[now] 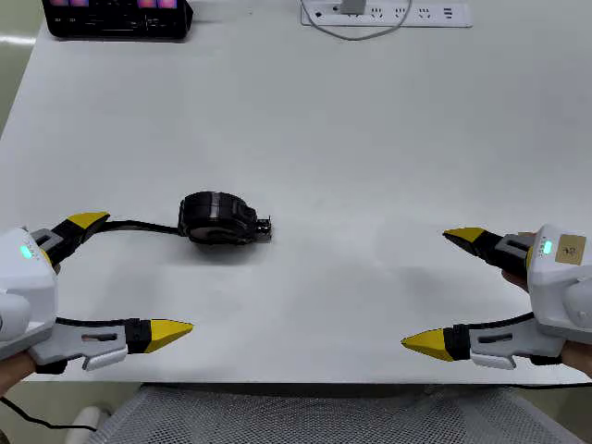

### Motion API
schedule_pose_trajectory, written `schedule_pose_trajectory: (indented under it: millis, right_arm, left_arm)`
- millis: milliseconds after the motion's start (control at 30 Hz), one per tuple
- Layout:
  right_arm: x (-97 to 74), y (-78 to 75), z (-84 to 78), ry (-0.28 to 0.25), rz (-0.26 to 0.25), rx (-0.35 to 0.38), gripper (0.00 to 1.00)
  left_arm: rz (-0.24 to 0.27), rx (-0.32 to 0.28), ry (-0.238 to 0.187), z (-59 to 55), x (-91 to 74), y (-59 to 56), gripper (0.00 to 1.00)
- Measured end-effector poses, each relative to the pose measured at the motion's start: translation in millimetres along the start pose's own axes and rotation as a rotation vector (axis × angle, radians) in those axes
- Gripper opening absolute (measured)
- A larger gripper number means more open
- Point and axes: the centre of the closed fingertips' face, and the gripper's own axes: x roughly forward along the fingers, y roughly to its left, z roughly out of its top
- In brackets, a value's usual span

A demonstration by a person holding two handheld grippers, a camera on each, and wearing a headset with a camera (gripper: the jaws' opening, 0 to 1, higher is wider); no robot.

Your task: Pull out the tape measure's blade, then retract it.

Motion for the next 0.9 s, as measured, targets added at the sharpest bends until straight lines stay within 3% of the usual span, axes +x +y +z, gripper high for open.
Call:
schedule_pose_trajectory:
  millis: [767, 800, 900]
  right_arm:
    - [0.4, -3.8, 2.2, -0.005, -0.006, -0.017, 0.89]
    - [0.3, -4.0, 2.5, -0.006, -0.006, -0.019, 0.89]
    - [0.6, -4.4, 2.0, -0.002, -0.009, -0.029, 0.89]
  left_arm:
    - [0.001, 0.003, 0.005, 0.7, 1.3, 0.5, 0.99]
    - [0.019, 0.04, -0.014, 4.4, 1.0, 4.0, 0.99]
    - [0.013, 0.026, -0.015, 5.7, 0.8, 2.3, 0.99]
